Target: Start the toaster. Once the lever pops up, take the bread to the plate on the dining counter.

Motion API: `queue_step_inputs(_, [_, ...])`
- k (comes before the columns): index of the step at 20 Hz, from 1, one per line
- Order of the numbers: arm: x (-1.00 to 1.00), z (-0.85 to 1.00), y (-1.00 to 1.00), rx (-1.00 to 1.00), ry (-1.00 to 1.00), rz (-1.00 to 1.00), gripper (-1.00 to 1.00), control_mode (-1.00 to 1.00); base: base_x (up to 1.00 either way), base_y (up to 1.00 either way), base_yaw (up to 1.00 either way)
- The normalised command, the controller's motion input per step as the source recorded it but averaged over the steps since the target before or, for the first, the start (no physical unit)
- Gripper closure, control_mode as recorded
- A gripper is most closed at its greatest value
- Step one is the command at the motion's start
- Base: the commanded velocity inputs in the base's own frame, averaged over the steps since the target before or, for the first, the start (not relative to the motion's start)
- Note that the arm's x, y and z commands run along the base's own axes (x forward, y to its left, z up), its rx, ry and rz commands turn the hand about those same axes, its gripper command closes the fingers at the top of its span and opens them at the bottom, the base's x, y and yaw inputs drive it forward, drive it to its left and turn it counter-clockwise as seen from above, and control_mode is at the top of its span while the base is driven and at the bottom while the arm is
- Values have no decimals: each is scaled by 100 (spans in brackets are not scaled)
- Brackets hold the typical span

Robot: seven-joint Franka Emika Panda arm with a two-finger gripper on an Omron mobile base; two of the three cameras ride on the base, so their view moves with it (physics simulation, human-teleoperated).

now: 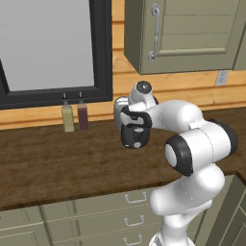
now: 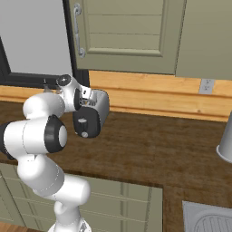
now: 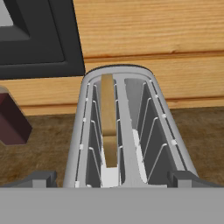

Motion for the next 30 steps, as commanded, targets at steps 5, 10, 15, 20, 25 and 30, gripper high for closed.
queue_step_inputs(5, [0,0,0,0,0,0,-100,-100,0,0,0])
queue_step_inputs(10, [0,0,0,0,0,0,-100,-100,0,0,0])
queue_step_inputs(15, [0,0,0,0,0,0,-100,-100,0,0,0])
queue_step_inputs(20, [0,0,0,0,0,0,-100,-100,0,0,0])
queue_step_inputs(25, [0,0,0,0,0,0,-100,-100,0,0,0])
queue_step_inputs(30, [0,0,0,0,0,0,-100,-100,0,0,0])
